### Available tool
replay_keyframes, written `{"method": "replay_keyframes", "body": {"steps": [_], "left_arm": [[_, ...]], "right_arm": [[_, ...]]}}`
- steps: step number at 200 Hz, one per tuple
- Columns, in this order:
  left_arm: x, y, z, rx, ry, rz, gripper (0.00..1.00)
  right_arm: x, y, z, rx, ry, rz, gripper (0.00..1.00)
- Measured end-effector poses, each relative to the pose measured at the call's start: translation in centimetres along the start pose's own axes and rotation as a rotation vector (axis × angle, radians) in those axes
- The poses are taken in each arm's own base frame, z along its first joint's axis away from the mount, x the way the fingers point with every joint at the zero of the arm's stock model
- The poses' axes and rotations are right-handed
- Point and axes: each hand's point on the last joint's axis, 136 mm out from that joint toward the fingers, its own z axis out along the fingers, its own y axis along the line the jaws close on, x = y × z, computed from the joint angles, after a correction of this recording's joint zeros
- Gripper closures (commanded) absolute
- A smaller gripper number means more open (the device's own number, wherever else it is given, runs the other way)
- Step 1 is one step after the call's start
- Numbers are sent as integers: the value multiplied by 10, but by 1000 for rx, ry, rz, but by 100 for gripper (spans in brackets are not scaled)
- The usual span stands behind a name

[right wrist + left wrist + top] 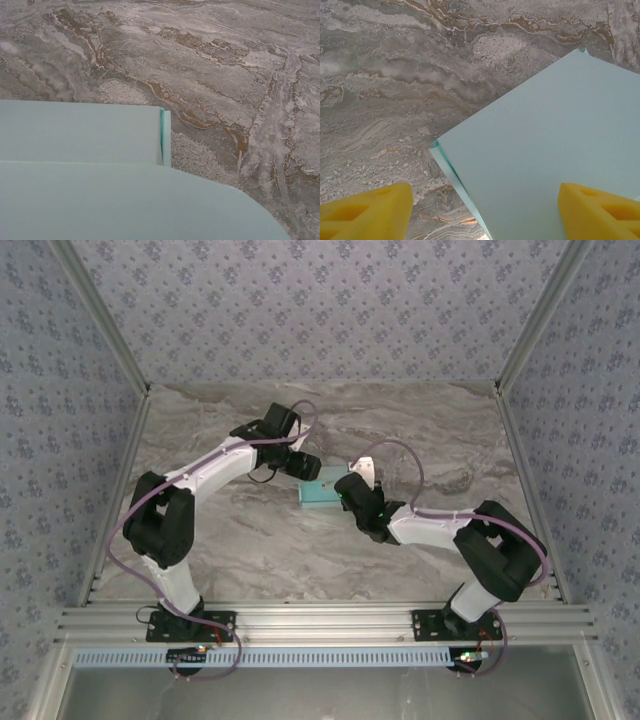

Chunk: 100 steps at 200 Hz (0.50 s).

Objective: Fold the paper box

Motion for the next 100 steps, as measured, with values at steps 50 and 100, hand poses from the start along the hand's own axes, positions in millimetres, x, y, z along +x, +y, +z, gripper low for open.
{"method": "replay_keyframes", "body": {"steps": [50,100], "left_arm": [[7,0,8,13,6,-17,26],[13,1,18,16,-1,-53,27]], "right_arm": [[-1,1,-10,-28,20,-39,57],[-9,7,-46,-103,21,-75,44]]}}
